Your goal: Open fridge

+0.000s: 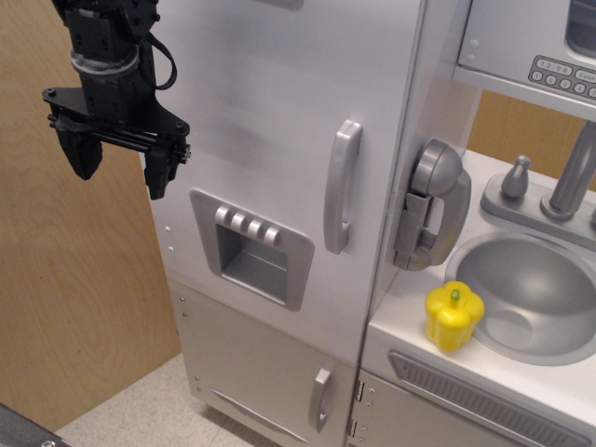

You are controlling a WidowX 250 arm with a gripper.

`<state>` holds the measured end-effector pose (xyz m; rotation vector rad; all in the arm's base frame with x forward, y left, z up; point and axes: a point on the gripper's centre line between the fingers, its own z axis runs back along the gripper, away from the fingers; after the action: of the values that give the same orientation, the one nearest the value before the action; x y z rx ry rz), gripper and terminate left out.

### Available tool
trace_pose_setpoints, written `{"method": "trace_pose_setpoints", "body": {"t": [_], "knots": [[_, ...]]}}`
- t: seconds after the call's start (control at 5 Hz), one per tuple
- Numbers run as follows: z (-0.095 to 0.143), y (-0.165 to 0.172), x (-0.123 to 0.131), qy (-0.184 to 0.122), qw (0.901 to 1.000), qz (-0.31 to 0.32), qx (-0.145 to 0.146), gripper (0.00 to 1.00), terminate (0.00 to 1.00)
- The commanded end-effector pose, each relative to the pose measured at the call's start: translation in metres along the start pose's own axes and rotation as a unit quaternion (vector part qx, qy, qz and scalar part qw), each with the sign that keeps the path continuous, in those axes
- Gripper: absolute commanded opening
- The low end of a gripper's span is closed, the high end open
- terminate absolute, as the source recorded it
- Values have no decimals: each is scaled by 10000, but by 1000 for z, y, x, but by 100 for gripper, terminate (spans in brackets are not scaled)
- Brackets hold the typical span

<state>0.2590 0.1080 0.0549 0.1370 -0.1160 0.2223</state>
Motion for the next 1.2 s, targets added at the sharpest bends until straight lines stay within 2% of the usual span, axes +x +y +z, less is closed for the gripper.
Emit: {"method": "trace_pose_setpoints", "body": {"t": [0.0,0.2,0.4,0.6,1.0], "knots": [[0,0,0,0,10000,0,0,100,0],[0,-27,11,-15,9984,-412,-397,100,0],[7,-57,12,-357,9937,-847,-645,100,0],[18,-85,9,-555,9872,-1210,-878,100,0],[38,-127,19,-982,9850,-987,-1022,100,0]]}}
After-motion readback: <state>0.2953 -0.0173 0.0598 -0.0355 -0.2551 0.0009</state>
